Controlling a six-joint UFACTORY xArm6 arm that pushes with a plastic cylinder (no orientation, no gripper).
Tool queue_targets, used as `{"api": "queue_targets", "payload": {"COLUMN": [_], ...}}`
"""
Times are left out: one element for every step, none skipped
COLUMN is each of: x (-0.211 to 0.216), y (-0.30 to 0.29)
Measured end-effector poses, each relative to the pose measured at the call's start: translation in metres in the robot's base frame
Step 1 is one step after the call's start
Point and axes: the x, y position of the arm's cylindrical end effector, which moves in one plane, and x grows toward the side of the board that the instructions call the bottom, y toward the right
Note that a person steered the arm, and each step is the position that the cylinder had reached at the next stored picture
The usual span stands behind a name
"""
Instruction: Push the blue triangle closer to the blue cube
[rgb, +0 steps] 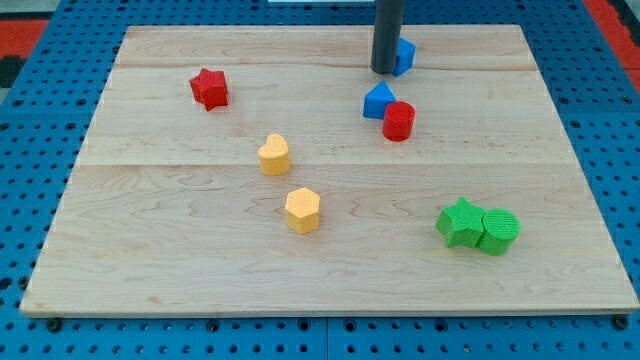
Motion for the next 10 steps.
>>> {"api": "queue_targets", "payload": {"x": [-0.012,0.017,0.055,0.086,0.094,0.087,0.081,0.090,0.068,0.052], "y": [0.017,0.025,0.090,0.048,-0.022,-0.082,-0.106,-0.151,-0.149,-0.069]}}
